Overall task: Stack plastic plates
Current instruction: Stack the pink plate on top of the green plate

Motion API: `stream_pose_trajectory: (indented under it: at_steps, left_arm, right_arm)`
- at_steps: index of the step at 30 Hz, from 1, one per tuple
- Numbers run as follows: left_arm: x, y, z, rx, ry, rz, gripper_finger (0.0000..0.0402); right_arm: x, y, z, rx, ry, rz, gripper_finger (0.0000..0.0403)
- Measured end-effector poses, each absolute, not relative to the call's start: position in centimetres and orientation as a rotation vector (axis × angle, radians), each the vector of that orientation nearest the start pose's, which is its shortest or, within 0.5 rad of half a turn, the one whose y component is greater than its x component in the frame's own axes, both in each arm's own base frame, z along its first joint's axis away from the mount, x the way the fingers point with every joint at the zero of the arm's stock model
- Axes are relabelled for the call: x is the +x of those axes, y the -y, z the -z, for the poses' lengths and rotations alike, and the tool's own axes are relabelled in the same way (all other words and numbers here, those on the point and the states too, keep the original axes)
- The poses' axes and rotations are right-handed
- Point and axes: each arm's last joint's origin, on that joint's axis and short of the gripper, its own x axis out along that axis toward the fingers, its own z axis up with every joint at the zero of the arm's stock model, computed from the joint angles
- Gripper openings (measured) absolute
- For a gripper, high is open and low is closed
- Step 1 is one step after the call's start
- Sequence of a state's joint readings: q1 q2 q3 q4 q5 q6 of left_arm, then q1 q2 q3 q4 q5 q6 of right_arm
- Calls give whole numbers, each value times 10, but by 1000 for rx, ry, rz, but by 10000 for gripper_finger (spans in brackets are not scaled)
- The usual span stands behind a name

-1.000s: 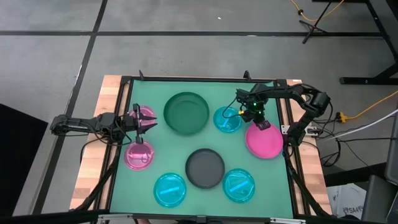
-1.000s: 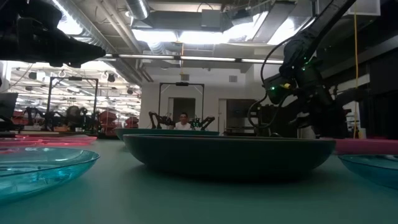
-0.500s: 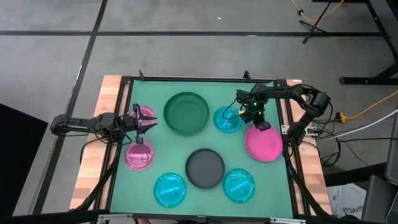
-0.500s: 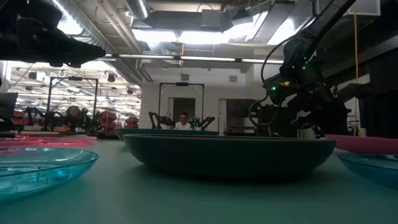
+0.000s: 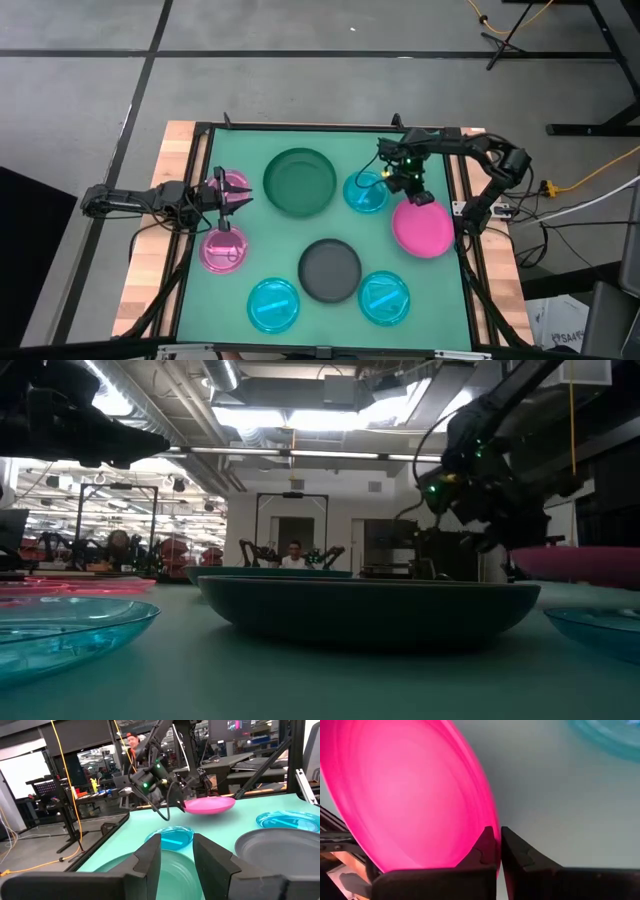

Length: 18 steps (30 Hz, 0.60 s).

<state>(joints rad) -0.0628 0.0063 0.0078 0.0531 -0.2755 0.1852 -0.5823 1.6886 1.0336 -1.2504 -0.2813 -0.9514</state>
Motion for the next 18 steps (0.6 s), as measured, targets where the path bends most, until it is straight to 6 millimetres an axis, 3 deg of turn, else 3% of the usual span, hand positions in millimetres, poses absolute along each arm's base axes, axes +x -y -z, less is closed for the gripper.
stream_pose_trajectory:
  at_steps: [7,18]
  left_arm:
    - [97,-2,-171,175,34,-217,107]
    - [97,-2,-171,175,34,-217,107]
  right_arm:
    - [233,144,-207,21,-1501,-533,0]
    - [267,166,-261,40,-1305,-201,0]
